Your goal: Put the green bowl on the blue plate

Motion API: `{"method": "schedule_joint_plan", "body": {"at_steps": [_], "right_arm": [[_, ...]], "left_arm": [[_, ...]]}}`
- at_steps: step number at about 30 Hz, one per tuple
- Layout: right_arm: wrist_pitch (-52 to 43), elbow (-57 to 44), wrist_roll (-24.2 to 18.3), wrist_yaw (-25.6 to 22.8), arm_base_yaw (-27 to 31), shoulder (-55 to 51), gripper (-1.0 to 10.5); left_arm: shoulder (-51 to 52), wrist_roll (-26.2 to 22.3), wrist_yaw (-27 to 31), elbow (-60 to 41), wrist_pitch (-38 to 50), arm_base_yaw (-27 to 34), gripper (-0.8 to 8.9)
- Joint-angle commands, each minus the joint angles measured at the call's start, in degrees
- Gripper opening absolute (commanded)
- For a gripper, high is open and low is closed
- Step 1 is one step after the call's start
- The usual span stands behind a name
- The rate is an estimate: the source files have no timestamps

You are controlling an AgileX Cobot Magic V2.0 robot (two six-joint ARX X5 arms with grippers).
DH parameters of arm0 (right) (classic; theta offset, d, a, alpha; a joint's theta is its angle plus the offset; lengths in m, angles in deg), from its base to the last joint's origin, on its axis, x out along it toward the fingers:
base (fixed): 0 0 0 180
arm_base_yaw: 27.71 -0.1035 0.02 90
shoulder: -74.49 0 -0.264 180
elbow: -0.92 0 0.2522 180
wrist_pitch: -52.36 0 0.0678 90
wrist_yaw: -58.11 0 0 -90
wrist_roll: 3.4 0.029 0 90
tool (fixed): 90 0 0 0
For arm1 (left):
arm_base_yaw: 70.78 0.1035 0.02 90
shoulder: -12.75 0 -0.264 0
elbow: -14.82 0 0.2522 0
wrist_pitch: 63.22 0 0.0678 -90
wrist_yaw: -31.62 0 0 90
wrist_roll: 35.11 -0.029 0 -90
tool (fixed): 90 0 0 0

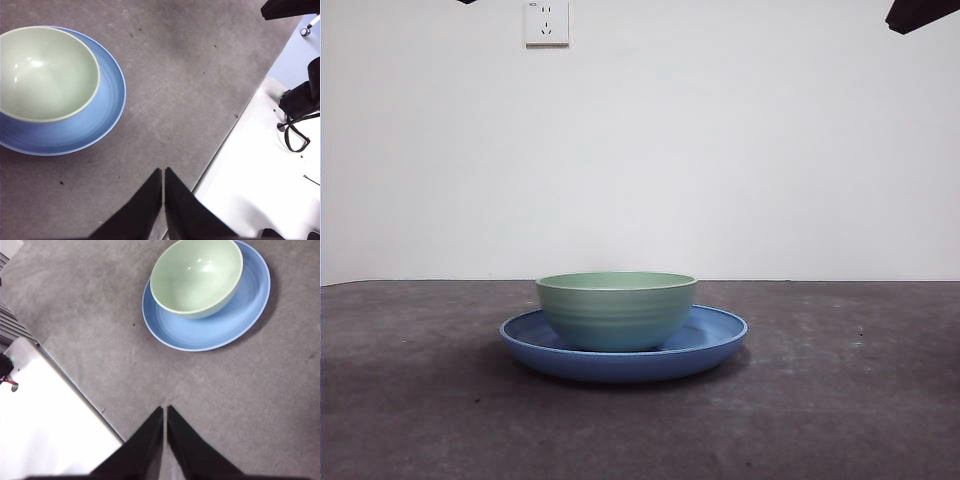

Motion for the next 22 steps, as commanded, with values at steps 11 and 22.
{"method": "schedule_joint_plan", "body": {"at_steps": [11, 22], "right_arm": [[-0.9, 0.6, -0.6, 0.0, -0.3, 0.2, 0.1], [-0.9, 0.6, -0.6, 0.0, -0.3, 0.2, 0.1]], "left_arm": [[-0.3, -0.9, -0.3, 0.5, 0.5, -0.4, 0.08], [10.8, -3.6, 6.7, -0.4, 16.8, 10.6, 0.08]]}}
